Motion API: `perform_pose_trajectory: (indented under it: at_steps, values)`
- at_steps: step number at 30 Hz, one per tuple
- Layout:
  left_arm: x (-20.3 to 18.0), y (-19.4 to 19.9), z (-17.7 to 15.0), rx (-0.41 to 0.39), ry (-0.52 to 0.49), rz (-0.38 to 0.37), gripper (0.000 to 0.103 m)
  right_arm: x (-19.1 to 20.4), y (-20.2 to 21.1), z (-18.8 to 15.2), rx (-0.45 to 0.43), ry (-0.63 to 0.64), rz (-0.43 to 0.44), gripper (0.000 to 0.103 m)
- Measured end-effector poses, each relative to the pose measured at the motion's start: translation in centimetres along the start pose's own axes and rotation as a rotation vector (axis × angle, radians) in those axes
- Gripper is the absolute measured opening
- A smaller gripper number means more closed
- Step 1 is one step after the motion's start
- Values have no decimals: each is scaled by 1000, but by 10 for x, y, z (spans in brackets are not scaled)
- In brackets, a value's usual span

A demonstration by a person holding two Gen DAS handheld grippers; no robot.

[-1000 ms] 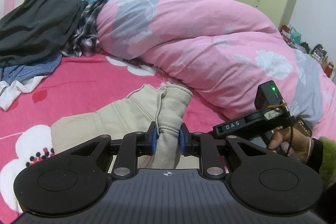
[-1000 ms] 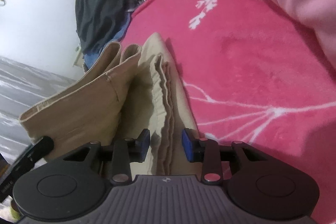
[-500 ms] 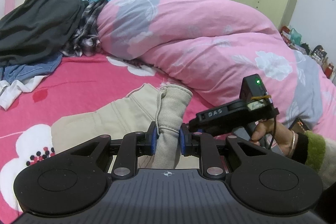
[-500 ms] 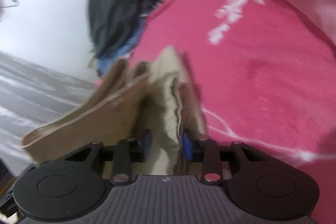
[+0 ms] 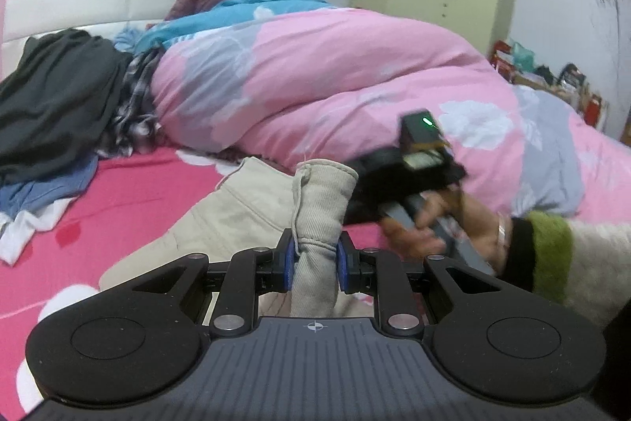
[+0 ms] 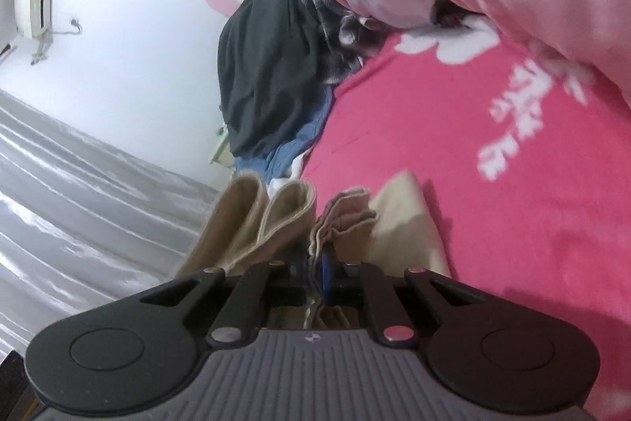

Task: Fold clothes

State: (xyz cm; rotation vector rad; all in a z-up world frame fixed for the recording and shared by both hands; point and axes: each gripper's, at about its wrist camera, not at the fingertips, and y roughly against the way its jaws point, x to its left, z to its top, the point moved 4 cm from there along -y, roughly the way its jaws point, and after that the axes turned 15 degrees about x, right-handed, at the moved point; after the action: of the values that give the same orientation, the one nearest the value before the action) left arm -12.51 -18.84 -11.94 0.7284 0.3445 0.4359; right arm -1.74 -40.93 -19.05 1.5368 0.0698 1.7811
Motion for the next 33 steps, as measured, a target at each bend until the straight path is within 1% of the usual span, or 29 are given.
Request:
perform_pose_trajectory:
  at_steps: [2,5,6,8,10,12,14,15,17,19,22,25,27,28,29,30,33]
  values:
    - [0,-8,-3,23,8,-7,19,-6,-10,6,23,3,-42,8]
    - [2,-22,-8,58,30,-20,19,-28,-21,-2,59,-57,-69,8]
    - [2,-26,-9,70,37,-25,19,-32,-19,-5,59,-80,-60,10]
    - [-5,-30,-9,72,12,-14,19,-37,-12,-9,51,-118,-31,19]
    - [-5,-31,-7,67,7,-8,19,-35,-4,-14,56,-105,-39,22]
    - [-1,-28,-5,62,26,-8,19,-33,3,-20,71,-81,-48,27]
    - [2,-26,-4,58,44,-7,19,-32,9,-26,86,-65,-44,38]
    - [4,-25,-3,55,50,-5,19,-31,13,-30,92,-59,-38,40]
    - [6,-24,-2,51,62,-3,19,-30,18,-37,102,-48,-28,49]
    - [9,-22,-1,47,74,0,19,-28,20,-43,114,-32,-32,51]
    - [12,-19,1,40,92,5,19,-26,21,-52,136,-1,-53,51]
    - [16,-16,3,33,110,9,19,-24,24,-57,147,21,-82,45]
    - [16,-14,1,35,109,9,19,-23,26,-57,136,20,-109,28]
    - [15,-13,0,35,108,9,19,-23,26,-57,139,4,-114,16]
    - [16,-14,1,35,109,8,19,-22,27,-57,141,-13,-116,13]
    - [16,-14,1,34,110,8,19,-21,31,-57,133,-51,-69,12]
    - [18,-13,2,30,116,4,19,-16,48,-61,114,-133,107,11]
